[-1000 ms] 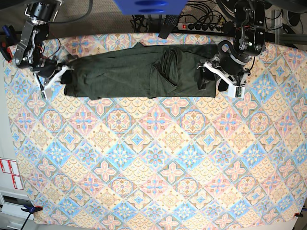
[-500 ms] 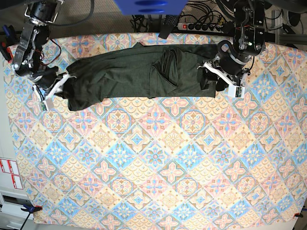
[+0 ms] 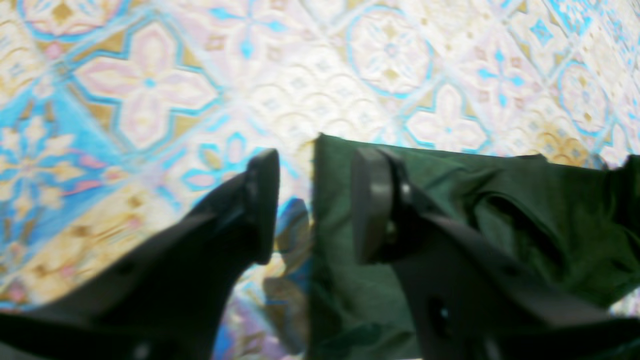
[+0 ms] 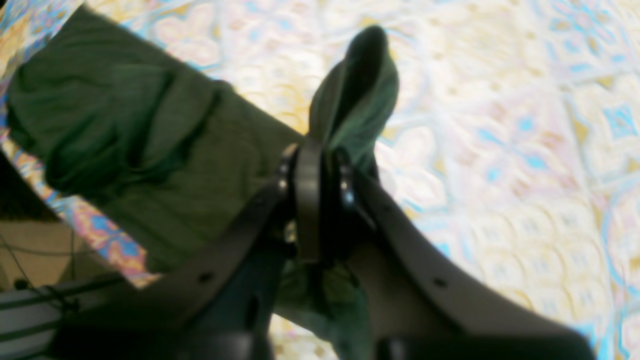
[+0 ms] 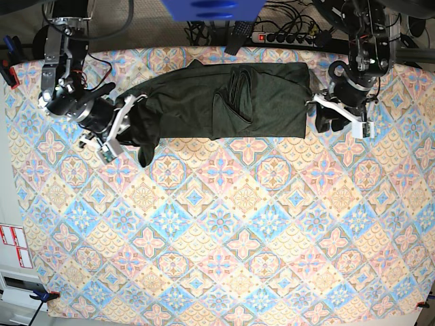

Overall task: Fold the T-shirt properly
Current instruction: 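Fold the strip's end held by the right gripper toward the left gripper, then press and tuck the folded bundle edges with both grippers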

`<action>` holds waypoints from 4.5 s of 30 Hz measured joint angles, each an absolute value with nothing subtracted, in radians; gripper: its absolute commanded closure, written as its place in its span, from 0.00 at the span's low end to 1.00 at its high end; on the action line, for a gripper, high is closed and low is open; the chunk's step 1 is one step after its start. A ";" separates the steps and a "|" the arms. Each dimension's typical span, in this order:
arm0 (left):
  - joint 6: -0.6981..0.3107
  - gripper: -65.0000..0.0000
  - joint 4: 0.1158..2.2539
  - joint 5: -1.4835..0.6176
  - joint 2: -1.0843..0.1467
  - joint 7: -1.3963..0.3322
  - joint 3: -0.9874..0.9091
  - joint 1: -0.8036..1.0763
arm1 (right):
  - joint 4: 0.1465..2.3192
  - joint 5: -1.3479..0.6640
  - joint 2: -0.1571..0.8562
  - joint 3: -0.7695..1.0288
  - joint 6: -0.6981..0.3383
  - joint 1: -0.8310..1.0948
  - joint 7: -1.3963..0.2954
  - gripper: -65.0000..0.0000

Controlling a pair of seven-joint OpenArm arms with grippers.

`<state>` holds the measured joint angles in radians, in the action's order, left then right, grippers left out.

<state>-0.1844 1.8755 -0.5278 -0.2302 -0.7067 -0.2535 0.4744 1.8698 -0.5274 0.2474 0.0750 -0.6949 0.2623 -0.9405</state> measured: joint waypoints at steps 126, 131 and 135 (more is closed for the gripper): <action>-0.184 0.74 1.932 -0.516 -0.200 -0.707 -0.156 0.493 | 1.632 -0.139 0.039 -0.485 -0.688 -0.048 -0.768 0.83; -0.189 0.74 1.934 -0.520 -0.200 -0.710 -0.041 0.448 | 1.629 -0.139 0.071 -0.386 -0.699 -0.013 -0.774 0.83; -0.181 0.74 1.909 -0.502 -0.203 -0.694 0.013 0.403 | 1.629 -0.139 0.084 -0.384 -0.696 -0.017 -0.766 0.83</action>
<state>-0.1814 1.9091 -0.5022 -0.2028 -0.6937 0.0128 0.4034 1.6295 -0.1390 0.0841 -0.3836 -0.6960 -0.0174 -0.7658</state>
